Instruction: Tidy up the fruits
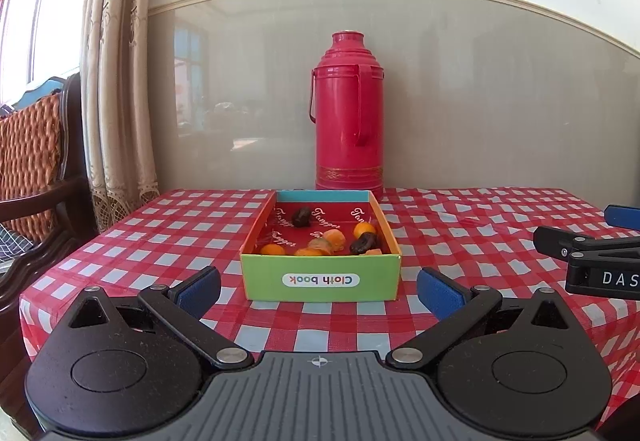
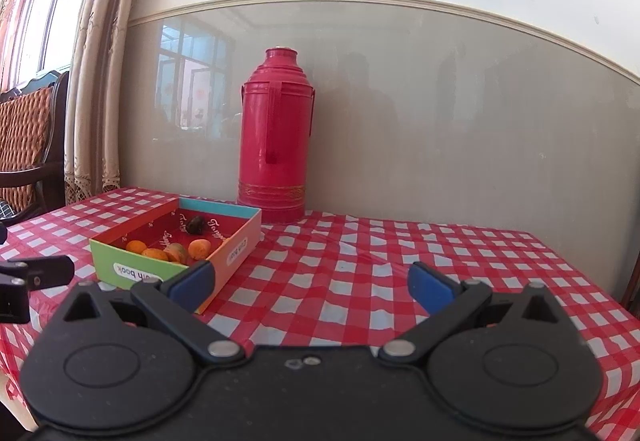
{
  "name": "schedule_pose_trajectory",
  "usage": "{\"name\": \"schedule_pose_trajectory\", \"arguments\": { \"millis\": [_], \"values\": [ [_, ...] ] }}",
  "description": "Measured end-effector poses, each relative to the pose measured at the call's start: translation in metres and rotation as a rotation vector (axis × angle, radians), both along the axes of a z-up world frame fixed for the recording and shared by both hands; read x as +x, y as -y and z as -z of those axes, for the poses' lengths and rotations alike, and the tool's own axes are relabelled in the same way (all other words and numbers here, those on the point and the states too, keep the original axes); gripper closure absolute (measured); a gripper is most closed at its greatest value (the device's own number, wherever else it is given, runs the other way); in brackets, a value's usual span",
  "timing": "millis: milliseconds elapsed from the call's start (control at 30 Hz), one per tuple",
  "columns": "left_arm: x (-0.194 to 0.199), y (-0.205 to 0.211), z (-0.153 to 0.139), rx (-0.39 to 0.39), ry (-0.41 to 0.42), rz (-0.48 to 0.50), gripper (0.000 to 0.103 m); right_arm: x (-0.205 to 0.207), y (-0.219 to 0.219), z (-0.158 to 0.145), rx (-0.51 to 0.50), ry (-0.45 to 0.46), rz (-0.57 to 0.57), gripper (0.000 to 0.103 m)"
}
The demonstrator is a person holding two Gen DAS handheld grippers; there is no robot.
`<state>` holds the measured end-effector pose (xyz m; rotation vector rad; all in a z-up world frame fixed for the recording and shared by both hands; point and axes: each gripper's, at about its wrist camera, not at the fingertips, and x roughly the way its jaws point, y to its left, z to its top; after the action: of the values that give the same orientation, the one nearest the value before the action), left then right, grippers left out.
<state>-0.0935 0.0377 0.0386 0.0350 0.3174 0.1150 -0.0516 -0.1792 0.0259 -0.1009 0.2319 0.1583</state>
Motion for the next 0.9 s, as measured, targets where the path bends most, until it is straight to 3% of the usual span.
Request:
{"name": "schedule_pose_trajectory", "arguments": {
  "millis": [900],
  "values": [
    [0.0014, 0.0032, 0.0013, 0.004, -0.006, 0.007, 0.0, 0.0004, 0.0029, -0.001, 0.008, -0.008, 0.002, 0.006]
  ]
}}
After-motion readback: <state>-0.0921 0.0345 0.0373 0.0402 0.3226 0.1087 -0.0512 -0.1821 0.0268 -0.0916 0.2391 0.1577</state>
